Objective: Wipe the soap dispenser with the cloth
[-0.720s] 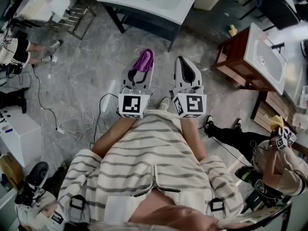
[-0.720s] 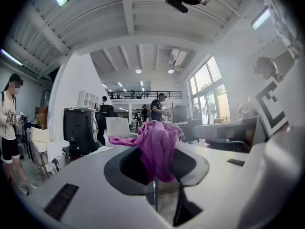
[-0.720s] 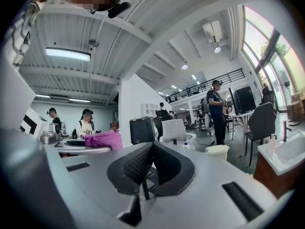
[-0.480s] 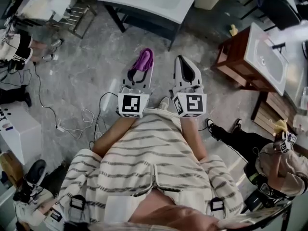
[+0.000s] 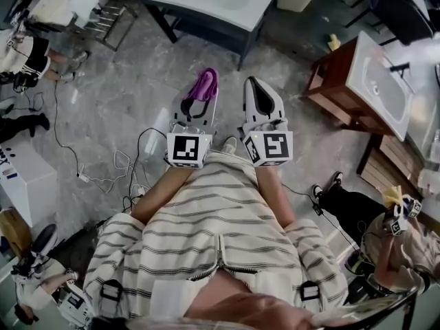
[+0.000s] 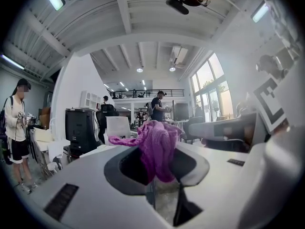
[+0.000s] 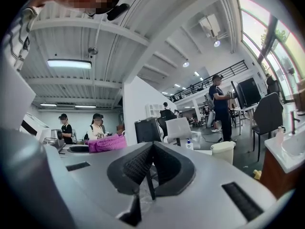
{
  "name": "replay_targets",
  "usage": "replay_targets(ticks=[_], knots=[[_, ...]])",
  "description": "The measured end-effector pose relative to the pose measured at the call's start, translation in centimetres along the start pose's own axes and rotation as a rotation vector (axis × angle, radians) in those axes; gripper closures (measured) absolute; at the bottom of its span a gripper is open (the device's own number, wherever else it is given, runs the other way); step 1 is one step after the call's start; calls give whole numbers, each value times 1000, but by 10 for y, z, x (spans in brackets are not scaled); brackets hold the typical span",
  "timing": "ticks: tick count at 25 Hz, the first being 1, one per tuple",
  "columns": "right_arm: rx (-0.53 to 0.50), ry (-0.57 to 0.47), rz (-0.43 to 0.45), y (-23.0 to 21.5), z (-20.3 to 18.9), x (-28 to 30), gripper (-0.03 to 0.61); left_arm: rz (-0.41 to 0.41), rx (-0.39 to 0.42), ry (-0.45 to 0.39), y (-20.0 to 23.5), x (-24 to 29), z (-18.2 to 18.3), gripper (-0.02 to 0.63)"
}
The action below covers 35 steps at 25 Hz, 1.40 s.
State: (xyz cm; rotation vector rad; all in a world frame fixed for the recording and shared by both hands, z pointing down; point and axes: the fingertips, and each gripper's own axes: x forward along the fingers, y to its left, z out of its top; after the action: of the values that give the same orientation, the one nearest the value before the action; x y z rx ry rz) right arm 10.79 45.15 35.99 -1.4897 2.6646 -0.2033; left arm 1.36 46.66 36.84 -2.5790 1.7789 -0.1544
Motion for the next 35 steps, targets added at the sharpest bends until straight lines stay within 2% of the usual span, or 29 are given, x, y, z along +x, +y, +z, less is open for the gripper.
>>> replay_targets(ticks=[9,17,25,35], knots=[[12,30,1,-31,-15,46,578,-8,-21,33,17,52,-20,486],[-12,35,-31,-73,-11,155,578,-51,-64,-19,77,161,-6,486],[-1,27,-121,-118,19,292,578,-159,-39,2,160,294,22,486],[10,46,-232,-156,17,425,578,-310,-50,24,233,409,18,485]])
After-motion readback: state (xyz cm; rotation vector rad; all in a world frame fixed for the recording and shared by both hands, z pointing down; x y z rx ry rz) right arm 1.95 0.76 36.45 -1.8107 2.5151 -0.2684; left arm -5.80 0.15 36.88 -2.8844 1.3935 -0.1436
